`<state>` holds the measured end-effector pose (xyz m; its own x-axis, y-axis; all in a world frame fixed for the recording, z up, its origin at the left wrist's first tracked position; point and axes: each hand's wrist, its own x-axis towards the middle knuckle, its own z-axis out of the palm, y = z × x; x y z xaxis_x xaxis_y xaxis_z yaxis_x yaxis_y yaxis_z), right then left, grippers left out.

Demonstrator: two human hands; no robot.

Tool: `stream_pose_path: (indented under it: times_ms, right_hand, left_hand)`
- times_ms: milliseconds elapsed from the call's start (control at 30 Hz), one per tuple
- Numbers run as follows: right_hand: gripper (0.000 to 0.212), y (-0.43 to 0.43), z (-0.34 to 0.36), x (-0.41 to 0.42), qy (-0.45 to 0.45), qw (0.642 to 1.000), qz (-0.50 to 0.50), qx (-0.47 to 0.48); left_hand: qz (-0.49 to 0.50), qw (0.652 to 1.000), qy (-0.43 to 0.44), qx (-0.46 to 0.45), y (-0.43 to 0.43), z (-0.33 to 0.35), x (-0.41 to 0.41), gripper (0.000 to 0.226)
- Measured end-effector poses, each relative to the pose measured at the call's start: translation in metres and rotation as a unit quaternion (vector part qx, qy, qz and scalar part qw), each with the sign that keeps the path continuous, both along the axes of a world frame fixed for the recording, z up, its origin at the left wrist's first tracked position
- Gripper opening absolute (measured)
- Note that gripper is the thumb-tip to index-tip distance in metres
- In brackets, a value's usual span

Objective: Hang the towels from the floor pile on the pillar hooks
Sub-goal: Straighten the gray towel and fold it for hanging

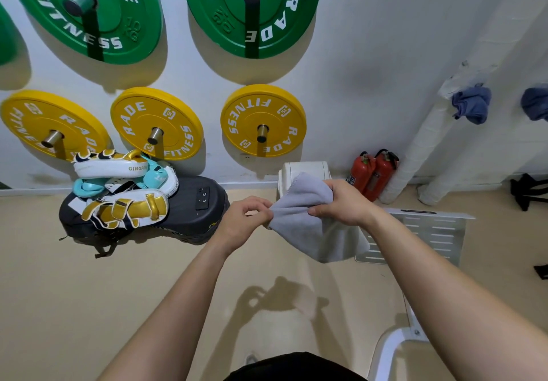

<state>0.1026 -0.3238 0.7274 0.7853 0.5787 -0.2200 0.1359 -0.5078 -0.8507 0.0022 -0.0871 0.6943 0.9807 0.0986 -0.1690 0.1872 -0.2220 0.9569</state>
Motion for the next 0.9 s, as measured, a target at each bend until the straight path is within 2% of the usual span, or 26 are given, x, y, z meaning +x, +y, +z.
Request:
stream_pose_path:
  times_ms: [67, 200, 300, 433, 567, 633, 700, 767, 800, 900]
  right_hand:
    - [0.021, 0.000, 0.000, 0.001, 0.004, 1.000, -0.001, 0.016]
    - [0.020, -0.007, -0.001, 0.004, 0.011, 1.000, -0.002, 0.020]
    - [0.022, -0.011, -0.002, 0.007, 0.011, 1.000, -0.007, 0.017]
    - [0.021, -0.012, -0.002, 0.010, 0.002, 1.000, -0.008, 0.009]
    - [0.022, -0.015, -0.001, 0.014, -0.007, 1.000, -0.009, -0.003]
    - [0.020, -0.016, 0.001, 0.015, -0.007, 1.000, -0.005, -0.007]
    - [0.019, -0.015, 0.003, 0.013, -0.005, 1.000, 0.006, -0.010]
    - [0.020, -0.011, 0.005, 0.010, -0.005, 1.000, 0.024, -0.015]
    - [0.021, -0.008, 0.005, 0.008, -0.007, 0.999, 0.031, -0.015]
    - [0.025, -0.002, 0.007, 0.005, -0.016, 0.998, 0.052, -0.010]
  left_hand:
    - [-0.007, 1.000, 0.003, -0.021, 0.000, -0.003, 0.001, 0.010]
    - [0.070, 0.993, -0.020, -0.095, -0.005, -0.006, 0.001, 0.015]
    - [0.086, 0.988, -0.012, -0.129, -0.008, -0.003, 0.001, 0.019]
    - [0.049, 0.995, -0.032, -0.082, -0.006, 0.003, 0.002, 0.015]
    - [-0.028, 0.990, -0.010, -0.139, 0.000, 0.019, 0.000, 0.019]
    - [-0.063, 0.994, 0.004, -0.094, 0.002, 0.023, 0.001, 0.016]
    - [-0.068, 0.997, 0.009, 0.040, 0.003, 0.017, 0.004, 0.015]
    - [-0.015, 0.984, 0.004, 0.177, 0.001, 0.007, 0.007, 0.019]
    - [0.017, 0.976, -0.010, 0.218, -0.002, 0.005, 0.007, 0.021]
    - [0.017, 0.973, -0.052, 0.223, -0.015, 0.005, 0.006, 0.041]
